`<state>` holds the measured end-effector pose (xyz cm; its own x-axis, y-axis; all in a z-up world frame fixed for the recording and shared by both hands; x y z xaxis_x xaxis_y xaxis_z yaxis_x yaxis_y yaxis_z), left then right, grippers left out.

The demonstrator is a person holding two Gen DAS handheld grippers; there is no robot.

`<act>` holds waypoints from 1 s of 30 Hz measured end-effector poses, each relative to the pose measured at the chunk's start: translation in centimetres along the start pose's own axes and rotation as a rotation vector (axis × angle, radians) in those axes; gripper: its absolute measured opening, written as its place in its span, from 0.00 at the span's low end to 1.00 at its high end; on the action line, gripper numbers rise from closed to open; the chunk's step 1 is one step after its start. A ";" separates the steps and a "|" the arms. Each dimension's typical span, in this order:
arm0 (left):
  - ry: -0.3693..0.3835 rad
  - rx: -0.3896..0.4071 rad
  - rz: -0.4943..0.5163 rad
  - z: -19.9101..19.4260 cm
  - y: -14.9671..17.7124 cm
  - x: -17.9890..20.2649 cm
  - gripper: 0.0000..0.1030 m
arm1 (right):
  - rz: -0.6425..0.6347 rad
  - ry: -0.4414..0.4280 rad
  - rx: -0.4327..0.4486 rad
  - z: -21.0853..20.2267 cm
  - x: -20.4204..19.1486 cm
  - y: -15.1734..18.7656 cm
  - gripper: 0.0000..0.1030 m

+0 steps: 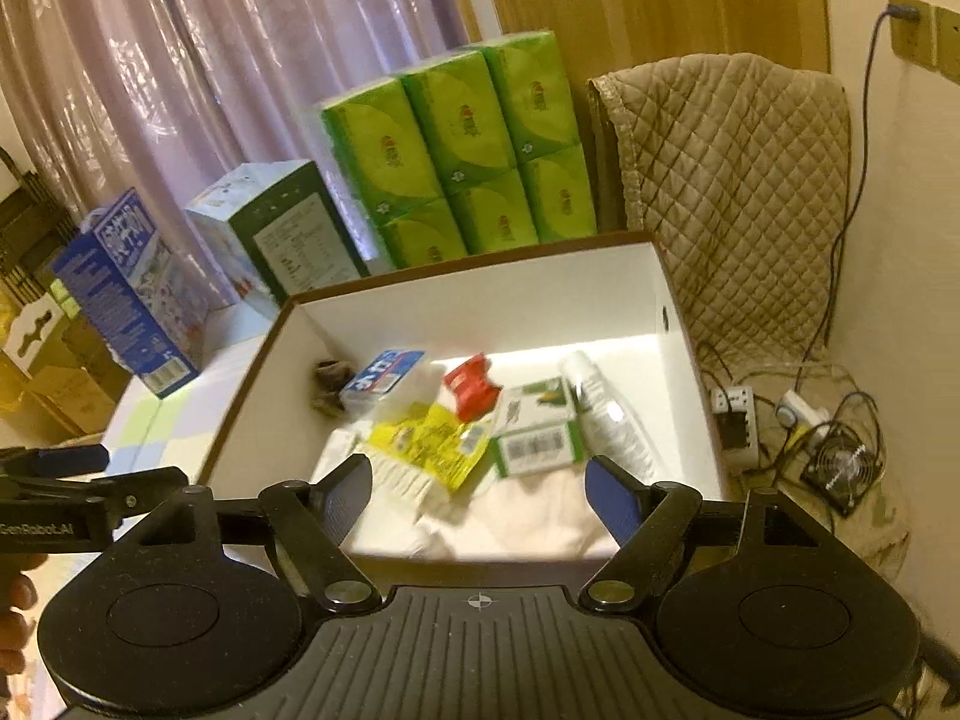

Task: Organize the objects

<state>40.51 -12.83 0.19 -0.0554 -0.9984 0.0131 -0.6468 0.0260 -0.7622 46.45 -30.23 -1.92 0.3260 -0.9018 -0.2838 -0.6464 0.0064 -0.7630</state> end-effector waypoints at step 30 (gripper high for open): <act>-0.043 -0.041 -0.058 -16.6 13.8 -8.3 0.99 | -0.077 -0.040 -0.060 -11.7 -13.6 13.5 0.73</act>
<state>19.46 -3.32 0.32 0.0157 -0.9995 0.0278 -0.6787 -0.0311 -0.7337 25.26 -22.95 -1.58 0.4026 -0.8807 -0.2495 -0.6582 -0.0891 -0.7475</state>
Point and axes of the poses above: each gripper's, at about its wrist camera, not at the fingertips, and z roughly the way its jaws point, x to its right, y to its underside, the point moved 5 cm from there along z, roughly the way its jaws point, and after that the axes turned 8 degrees about x, right-handed, at the moved point
